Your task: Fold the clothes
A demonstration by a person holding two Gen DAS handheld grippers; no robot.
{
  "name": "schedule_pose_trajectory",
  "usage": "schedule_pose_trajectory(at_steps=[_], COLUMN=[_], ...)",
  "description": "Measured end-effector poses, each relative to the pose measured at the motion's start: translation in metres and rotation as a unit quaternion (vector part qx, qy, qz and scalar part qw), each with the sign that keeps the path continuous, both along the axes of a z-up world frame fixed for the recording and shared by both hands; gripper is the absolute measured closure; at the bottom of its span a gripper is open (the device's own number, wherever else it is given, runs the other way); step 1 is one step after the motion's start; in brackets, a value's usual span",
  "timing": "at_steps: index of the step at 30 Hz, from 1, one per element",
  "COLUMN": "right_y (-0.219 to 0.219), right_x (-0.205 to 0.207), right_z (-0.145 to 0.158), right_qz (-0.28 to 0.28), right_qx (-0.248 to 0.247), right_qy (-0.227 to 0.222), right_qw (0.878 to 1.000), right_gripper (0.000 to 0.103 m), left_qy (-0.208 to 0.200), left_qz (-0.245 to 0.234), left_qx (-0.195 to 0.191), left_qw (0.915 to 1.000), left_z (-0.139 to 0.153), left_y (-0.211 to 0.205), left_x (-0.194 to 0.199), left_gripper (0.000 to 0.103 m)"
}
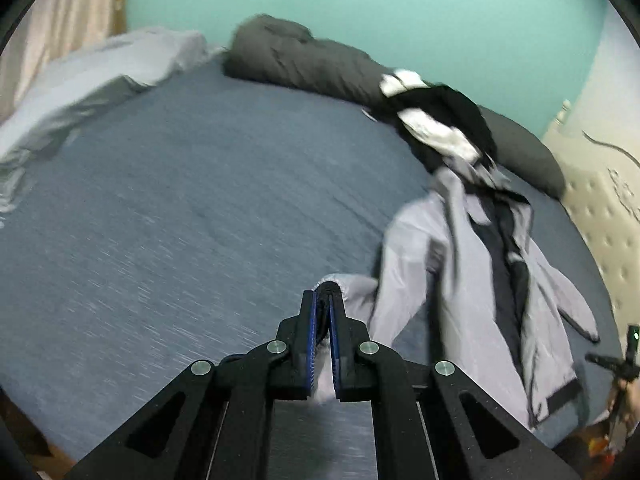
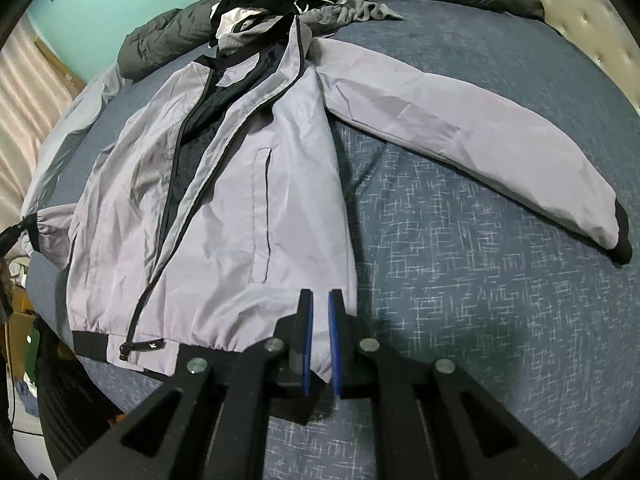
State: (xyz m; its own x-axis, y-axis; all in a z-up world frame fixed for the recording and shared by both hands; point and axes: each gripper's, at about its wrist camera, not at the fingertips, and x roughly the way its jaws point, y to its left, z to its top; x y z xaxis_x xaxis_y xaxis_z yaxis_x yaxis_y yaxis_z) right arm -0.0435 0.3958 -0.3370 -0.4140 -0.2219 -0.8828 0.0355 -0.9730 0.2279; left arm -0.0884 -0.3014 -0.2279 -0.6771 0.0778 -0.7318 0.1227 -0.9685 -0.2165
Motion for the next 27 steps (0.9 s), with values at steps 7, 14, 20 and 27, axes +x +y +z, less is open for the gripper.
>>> schedule_pose_trajectory(at_steps=[7, 14, 20, 27], right_y=[-0.007, -0.014, -0.023, -0.025], right_x=[-0.002, -0.006, -0.007, -0.009], right_z=[0.005, 0.004, -0.001, -0.004], right_qz=[0.002, -0.005, 0.003, 0.001], right_qx=[0.017, 0.034, 0.052, 0.049], right_qy=[-0.001, -0.01, -0.021, -0.027], right_qw=[1.0, 0.999, 0.998, 0.998], right_gripper=[0.096, 0.096, 0.096, 0.083], left_qy=[0.023, 0.019, -0.022, -0.055], left_qz=[0.065, 0.15, 0.174, 0.069], left_qx=[-0.022, -0.026, -0.053, -0.023], left_qw=[0.9974, 0.9881, 0.983, 0.9958], left_z=[0.038, 0.041, 0.01, -0.026], left_y=[-0.068, -0.131, -0.134, -0.066], left_x=[-0.014, -0.048, -0.05, -0.034], left_gripper=[0.097, 0.096, 0.067, 0.046])
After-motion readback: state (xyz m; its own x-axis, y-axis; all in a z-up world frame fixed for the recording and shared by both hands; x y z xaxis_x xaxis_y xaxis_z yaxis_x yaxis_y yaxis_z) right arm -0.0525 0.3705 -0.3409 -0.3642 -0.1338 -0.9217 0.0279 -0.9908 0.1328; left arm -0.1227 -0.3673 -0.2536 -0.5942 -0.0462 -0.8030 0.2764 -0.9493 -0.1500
